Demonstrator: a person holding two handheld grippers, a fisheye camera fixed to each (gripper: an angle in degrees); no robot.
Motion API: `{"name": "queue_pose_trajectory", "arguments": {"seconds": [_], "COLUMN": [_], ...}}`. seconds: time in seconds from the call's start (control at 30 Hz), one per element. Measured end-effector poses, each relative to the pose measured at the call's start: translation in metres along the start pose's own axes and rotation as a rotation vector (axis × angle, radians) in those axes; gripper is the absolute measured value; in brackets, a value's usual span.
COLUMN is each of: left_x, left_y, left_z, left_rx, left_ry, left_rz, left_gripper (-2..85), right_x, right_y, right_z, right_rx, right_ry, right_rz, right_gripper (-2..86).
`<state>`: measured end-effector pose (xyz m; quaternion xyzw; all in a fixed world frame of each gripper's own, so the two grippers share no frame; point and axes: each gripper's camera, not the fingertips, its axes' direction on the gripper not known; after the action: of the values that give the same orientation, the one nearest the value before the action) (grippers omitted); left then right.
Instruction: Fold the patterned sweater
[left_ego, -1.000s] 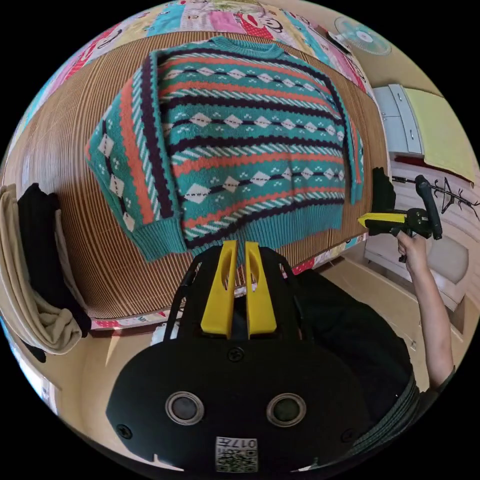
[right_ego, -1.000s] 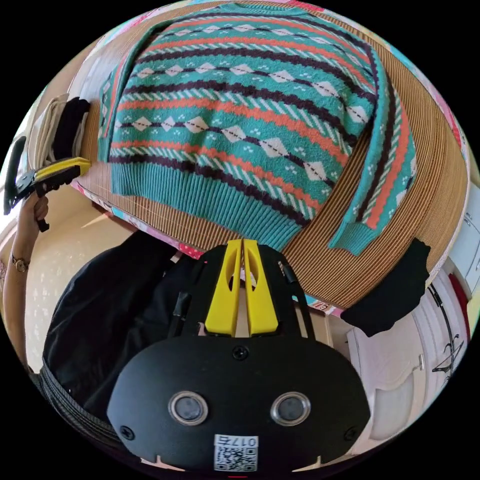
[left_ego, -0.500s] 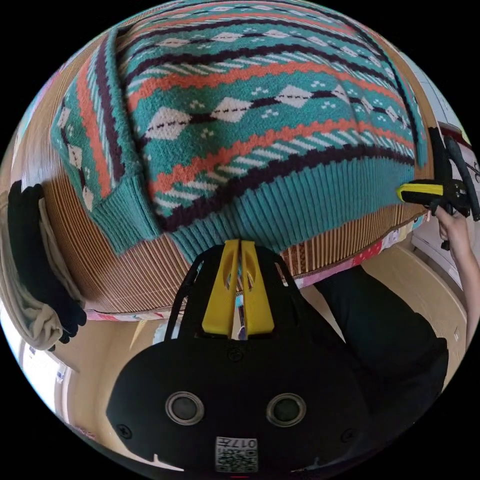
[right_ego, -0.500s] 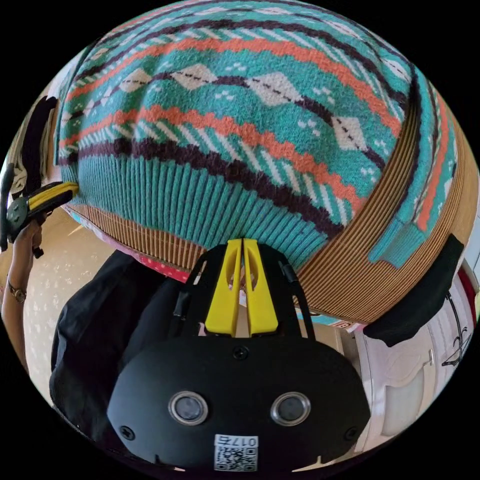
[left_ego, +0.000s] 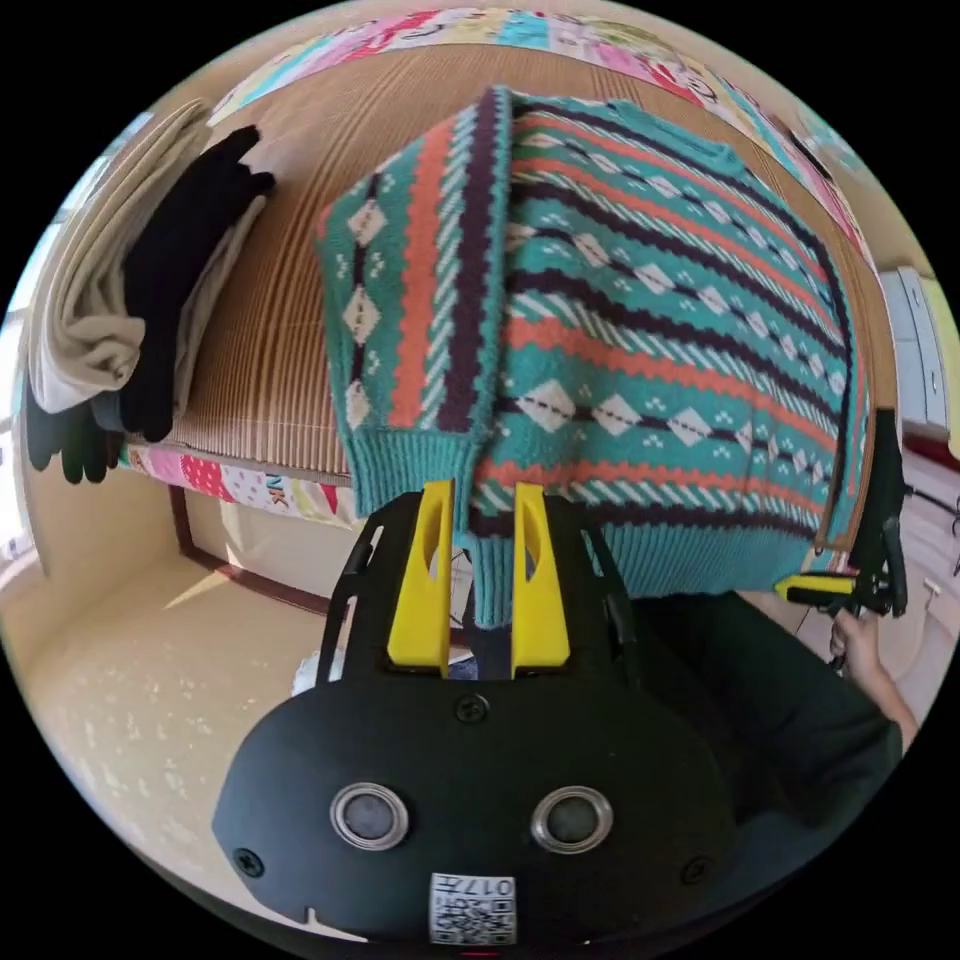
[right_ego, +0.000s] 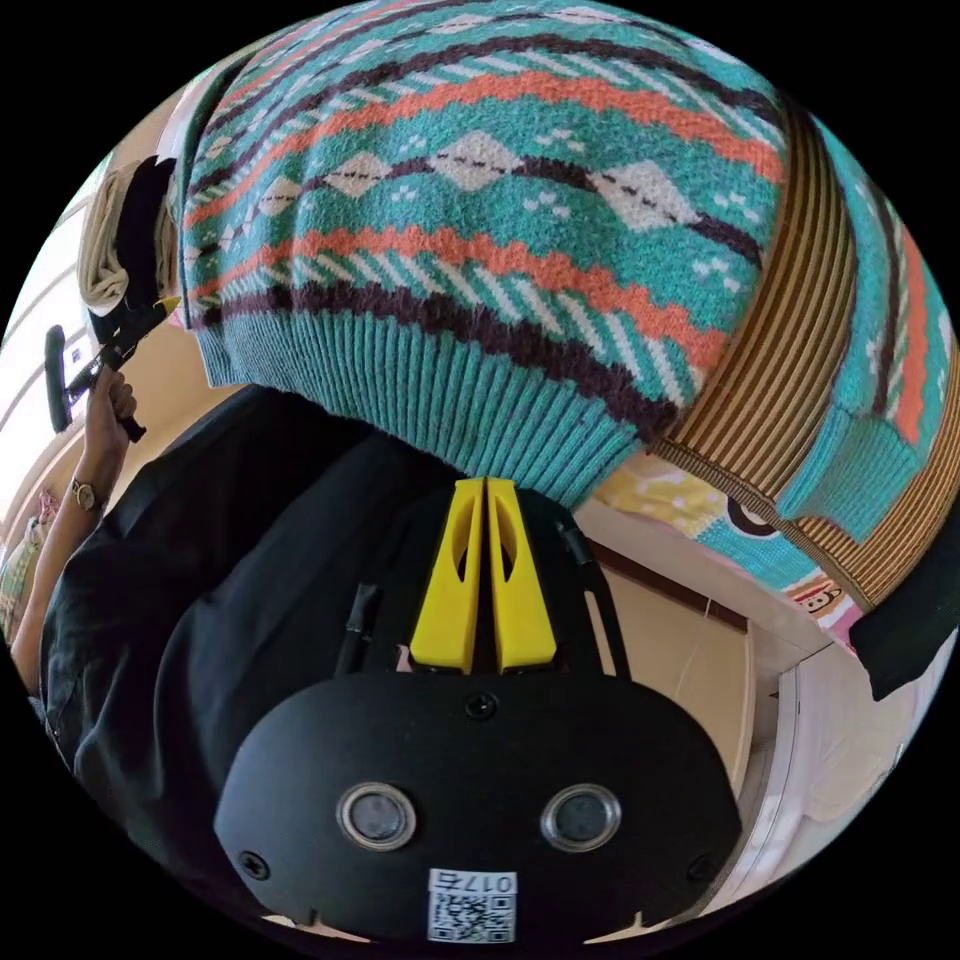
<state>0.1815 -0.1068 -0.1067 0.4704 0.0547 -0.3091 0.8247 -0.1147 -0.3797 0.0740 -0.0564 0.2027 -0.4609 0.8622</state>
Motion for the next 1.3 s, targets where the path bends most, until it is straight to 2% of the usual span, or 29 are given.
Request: {"name": "queue_pose_trajectory", "arguments": {"seconds": [0.13,0.3,0.4,0.47,0.53,0.6,0.67,0.8,0.87,0.93,1.0,1.07,1.17,1.23,1.27,1.3], "left_x": [-0.026,-0.058,-0.095,-0.127,-0.147,-0.165,-0.181,-0.166,-0.122,-0.073,-0.021,0.024,0.049,0.058,0.062,0.062], "left_y": [-0.026,-0.040,-0.037,-0.033,-0.030,-0.030,-0.038,-0.065,-0.087,-0.106,-0.119,-0.120,-0.092,-0.076,-0.067,-0.062], "left_z": [0.042,0.046,0.030,0.007,-0.021,-0.062,-0.128,-0.216,-0.250,-0.255,-0.250,-0.229,-0.205,-0.179,-0.157,-0.145], "left_rx": [-0.152,-0.282,-0.326,-0.360,-0.347,-0.282,-0.132,0.055,0.128,0.115,0.103,0.137,0.246,0.191,0.120,0.082], "left_ry": [0.094,0.179,0.360,0.622,0.770,0.904,1.021,1.042,1.058,1.074,1.041,0.980,1.029,1.025,1.003,0.988], "left_rz": [-0.021,-0.017,0.011,0.083,0.149,0.212,0.292,0.392,0.439,0.459,0.493,0.384,0.373,0.375,0.369,0.361], "left_gripper": [11.5,8.0,5.9,5.5,4.9,4.2,4.0,4.0,4.2,4.9,7.1,9.5,7.6,7.0,7.1,7.2], "right_x": [0.022,0.038,0.051,0.060,0.073,0.081,0.088,0.104,0.111,0.119,0.127,0.136,0.154,0.171,0.173,0.169], "right_y": [0.016,0.031,0.042,0.048,0.057,0.065,0.071,0.083,0.087,0.094,0.101,0.109,0.124,0.138,0.142,0.147], "right_z": [-0.017,-0.037,-0.049,-0.052,-0.054,-0.054,-0.053,-0.042,-0.037,-0.034,-0.035,-0.037,-0.035,-0.029,-0.030,-0.042], "right_rx": [-0.033,-0.029,0.019,0.044,0.084,0.133,0.175,0.229,0.252,0.302,0.356,0.419,0.514,0.573,0.590,0.604], "right_ry": [0.031,0.065,0.042,-0.004,-0.103,-0.201,-0.287,-0.428,-0.481,-0.553,-0.617,-0.689,-0.803,-0.892,-0.878,-0.735], "right_rz": [0.025,0.033,0.073,0.095,0.144,0.165,0.181,0.234,0.255,0.276,0.289,0.308,0.354,0.422,0.427,0.397], "right_gripper": [0.4,0.4,0.4,0.4,0.4,0.4,0.4,0.5,0.6,1.0,1.5,2.4,6.1,9.4,9.7,10.2]}}
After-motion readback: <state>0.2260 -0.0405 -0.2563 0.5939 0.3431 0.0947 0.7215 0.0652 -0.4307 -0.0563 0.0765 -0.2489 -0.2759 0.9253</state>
